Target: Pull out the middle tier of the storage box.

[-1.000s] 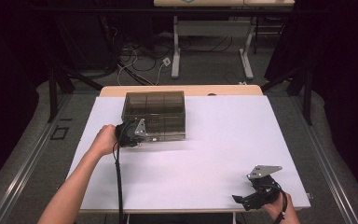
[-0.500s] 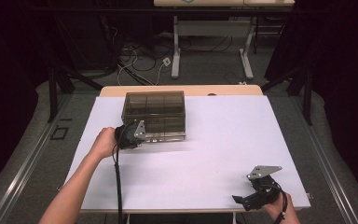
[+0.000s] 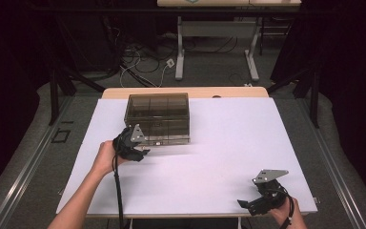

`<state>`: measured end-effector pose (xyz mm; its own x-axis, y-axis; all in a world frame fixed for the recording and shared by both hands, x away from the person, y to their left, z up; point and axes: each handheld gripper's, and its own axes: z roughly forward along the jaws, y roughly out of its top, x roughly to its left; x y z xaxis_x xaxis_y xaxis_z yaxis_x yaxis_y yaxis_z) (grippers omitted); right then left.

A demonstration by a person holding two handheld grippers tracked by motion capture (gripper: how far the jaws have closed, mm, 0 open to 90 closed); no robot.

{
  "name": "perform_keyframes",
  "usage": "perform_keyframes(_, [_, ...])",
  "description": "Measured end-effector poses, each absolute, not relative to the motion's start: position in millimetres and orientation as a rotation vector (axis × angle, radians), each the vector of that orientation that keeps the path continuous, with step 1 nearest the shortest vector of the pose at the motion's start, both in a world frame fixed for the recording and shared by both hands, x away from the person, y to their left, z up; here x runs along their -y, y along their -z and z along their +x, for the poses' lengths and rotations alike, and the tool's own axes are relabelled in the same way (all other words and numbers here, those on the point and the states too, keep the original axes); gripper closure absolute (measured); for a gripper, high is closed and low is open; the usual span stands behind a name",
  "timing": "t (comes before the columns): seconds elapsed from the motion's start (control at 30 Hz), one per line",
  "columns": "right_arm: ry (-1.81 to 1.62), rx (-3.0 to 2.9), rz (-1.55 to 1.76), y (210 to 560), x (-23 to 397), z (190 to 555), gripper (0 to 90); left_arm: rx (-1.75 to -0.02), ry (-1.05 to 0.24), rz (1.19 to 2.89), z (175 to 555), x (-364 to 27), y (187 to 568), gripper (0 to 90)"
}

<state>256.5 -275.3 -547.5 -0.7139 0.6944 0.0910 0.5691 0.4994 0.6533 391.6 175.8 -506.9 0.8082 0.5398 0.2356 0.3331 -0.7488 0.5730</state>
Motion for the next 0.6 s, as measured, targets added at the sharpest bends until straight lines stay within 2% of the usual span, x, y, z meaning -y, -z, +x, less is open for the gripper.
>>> perform_keyframes(0.2, [-1.023,-2.551,1.081,547.8,275.6,256.8,1.4,-0.746,-0.551,2.378,378.0,-181.5,511.4,22.6])
perform_keyframes(0.23, [-1.022,-2.551,1.08,547.7,275.5,256.7,1.4,-0.749,-0.562,2.378,376.5,-181.3,511.5,18.1])
perform_keyframes(0.6, [-1.01,-2.553,1.102,547.6,274.9,255.8,1.4,-0.884,-0.58,2.322,364.3,-183.6,512.9,16.4])
